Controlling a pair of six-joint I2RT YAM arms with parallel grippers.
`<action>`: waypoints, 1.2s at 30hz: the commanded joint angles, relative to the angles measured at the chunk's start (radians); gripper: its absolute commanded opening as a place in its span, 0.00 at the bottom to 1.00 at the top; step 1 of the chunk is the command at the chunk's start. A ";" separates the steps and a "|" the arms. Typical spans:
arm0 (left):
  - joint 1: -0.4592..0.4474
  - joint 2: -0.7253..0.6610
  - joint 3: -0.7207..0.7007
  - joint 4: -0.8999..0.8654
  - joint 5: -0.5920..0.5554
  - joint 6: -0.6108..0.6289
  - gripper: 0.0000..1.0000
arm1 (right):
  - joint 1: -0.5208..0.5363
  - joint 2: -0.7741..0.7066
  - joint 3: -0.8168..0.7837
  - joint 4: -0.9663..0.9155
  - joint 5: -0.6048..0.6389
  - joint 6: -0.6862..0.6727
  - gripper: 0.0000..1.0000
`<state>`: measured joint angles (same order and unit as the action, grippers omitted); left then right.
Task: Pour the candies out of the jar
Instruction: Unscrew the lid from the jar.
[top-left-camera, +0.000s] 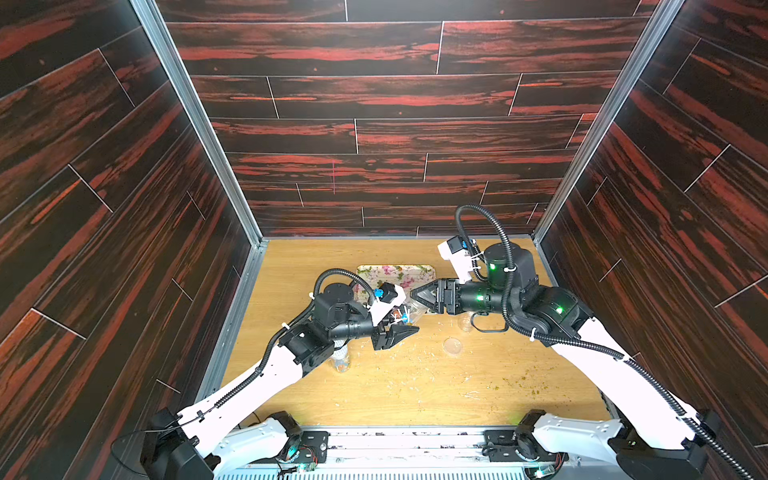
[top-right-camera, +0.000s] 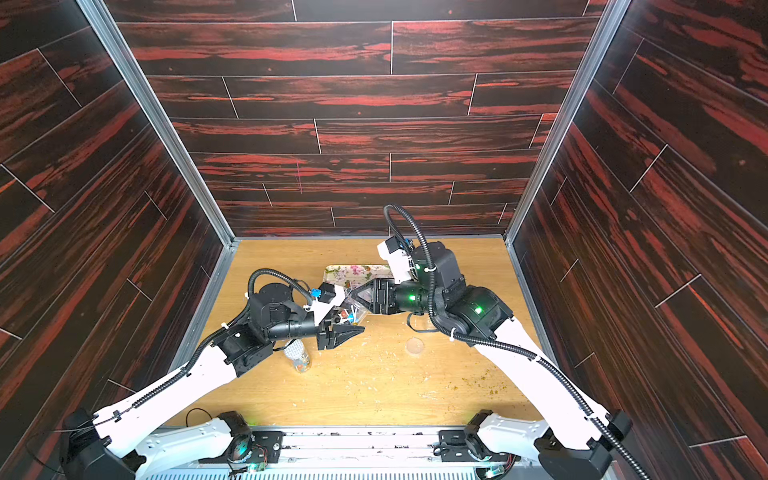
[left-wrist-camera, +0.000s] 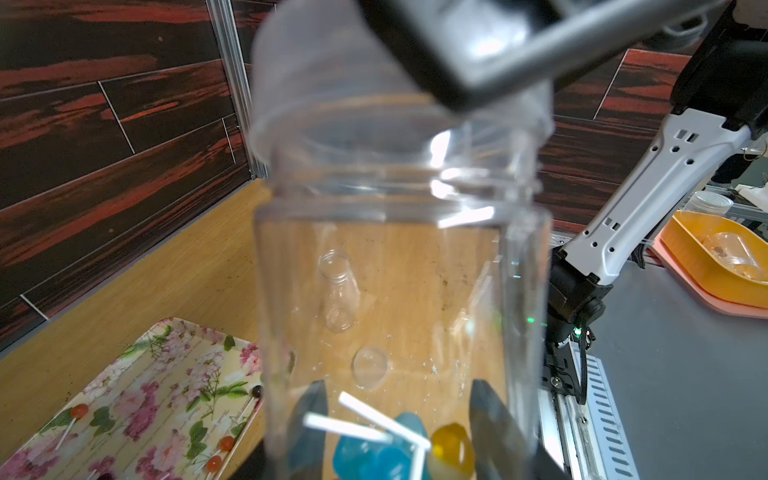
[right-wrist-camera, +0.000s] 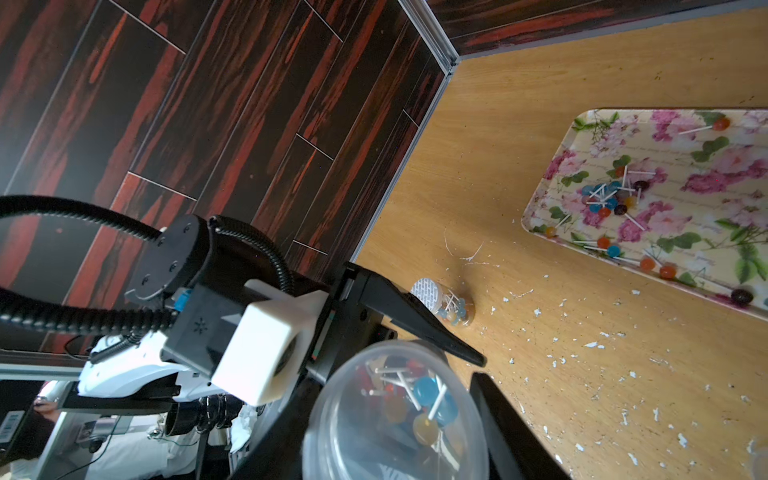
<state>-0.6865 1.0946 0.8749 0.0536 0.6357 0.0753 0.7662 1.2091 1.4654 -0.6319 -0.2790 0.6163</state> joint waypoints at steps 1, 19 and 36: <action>0.003 -0.015 -0.005 0.031 0.006 -0.009 0.41 | 0.006 0.009 0.026 -0.008 0.018 -0.010 0.53; 0.003 -0.024 -0.008 0.031 0.009 -0.010 0.41 | -0.022 0.017 0.141 -0.040 0.073 -0.099 0.52; 0.003 -0.042 -0.010 0.031 0.012 -0.015 0.41 | -0.042 -0.168 -0.100 -0.093 0.345 -0.104 0.52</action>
<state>-0.6872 1.0817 0.8673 0.0715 0.6365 0.0700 0.7280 1.0836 1.4357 -0.6998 -0.0299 0.4999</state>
